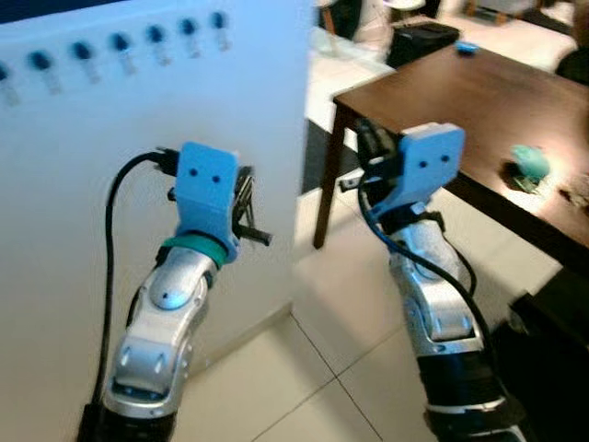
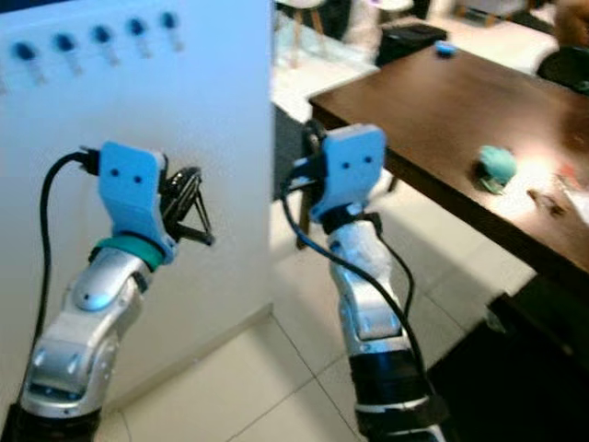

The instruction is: Hang keys on a hook

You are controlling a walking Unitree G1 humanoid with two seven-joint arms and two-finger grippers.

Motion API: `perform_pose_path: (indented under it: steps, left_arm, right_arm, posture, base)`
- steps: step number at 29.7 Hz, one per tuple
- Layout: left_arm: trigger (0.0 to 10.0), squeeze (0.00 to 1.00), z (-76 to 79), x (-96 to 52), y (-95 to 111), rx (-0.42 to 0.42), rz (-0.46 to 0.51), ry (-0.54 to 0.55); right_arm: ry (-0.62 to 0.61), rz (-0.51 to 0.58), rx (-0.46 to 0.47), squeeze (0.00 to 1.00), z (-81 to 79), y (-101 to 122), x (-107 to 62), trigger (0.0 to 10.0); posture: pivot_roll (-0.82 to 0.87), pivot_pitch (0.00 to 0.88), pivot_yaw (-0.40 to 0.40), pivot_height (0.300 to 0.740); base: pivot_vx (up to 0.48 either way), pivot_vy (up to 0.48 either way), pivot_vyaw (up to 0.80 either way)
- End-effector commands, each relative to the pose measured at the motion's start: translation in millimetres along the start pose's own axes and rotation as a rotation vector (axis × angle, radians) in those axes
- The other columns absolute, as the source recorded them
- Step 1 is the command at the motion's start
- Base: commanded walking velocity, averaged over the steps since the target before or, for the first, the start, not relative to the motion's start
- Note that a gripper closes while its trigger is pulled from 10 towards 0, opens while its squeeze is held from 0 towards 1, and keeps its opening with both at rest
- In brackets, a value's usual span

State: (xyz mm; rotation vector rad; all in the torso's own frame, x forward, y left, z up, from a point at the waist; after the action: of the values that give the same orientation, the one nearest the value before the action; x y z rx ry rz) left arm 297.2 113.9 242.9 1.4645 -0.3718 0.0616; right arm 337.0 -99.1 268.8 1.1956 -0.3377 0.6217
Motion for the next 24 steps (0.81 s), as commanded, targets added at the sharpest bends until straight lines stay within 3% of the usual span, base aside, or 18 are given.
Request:
perform_pose_path:
  steps: [1, 4, 8, 12, 14, 24]
  left_arm:
    - [10.0, 0.00, 4.1, -8.1, -14, 0.018, -0.039, -0.019]
    - [10.0, 0.00, 0.9, -11.8, -22, -0.016, -0.077, 0.011]
    - [10.0, 0.00, -2.8, -9.0, -18, -0.065, -0.060, 0.064]
    - [10.0, 0.00, -7.2, 0.3, 2, -0.111, 0.025, 0.125]
    - [10.0, 0.00, -7.8, 10.6, 29, -0.124, 0.134, 0.138]
    - [10.0, 0.00, -4.8, 25.2, 54, -0.138, 0.222, 0.125]
  right_arm:
    - [-0.001, -0.011, 0.006, 0.00, 1.8, -1, -1.3, 10.0]
    - [-0.007, -0.025, 0.016, 0.00, 3.7, -3, -1.8, 10.0]
    - [-0.014, -0.045, 0.026, 0.00, 5.3, -7, -3.6, 10.0]
    - [-0.015, -0.067, 0.030, 0.00, 5.9, -11, -7.2, 10.0]
    - [-0.009, -0.079, 0.028, 0.00, 6.4, -14, -9.1, 10.0]
    - [-0.010, -0.113, 0.041, 0.00, 5.6, -22, -12.8, 10.0]
  posture:
    - [-0.10, 0.000, 0.059, 0.740]
    - [-0.11, 0.000, 0.058, 0.740]
    - [-0.11, 0.000, 0.053, 0.740]
    - [-0.12, 0.000, 0.046, 0.740]
    - [-0.12, 0.000, 0.042, 0.740]
    - [-0.12, 0.000, 0.043, 0.740]
  base:
    - [0.000, 0.000, 0.80]
    - [0.000, 0.000, 0.80]
    - [0.000, 0.000, 0.80]
    - [0.000, 0.000, 0.80]
    - [0.000, 0.000, 0.80]
    - [0.000, 0.000, 0.80]
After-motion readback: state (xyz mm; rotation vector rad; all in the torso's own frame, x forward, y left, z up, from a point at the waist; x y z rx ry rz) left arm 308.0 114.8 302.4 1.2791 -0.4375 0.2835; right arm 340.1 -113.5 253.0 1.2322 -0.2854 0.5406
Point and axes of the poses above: a point about 5 cm out from each wrist's last joint towards the gripper, its own x axis pointing out of the wrist towards the gripper, its own y axis along the axis of the wrist's last joint, z = x × y, the point moved 1 cm from there along x, pointing out of the wrist towards the gripper, and after that the axes turned 15 degrees about -x, right-handed, at the moved point
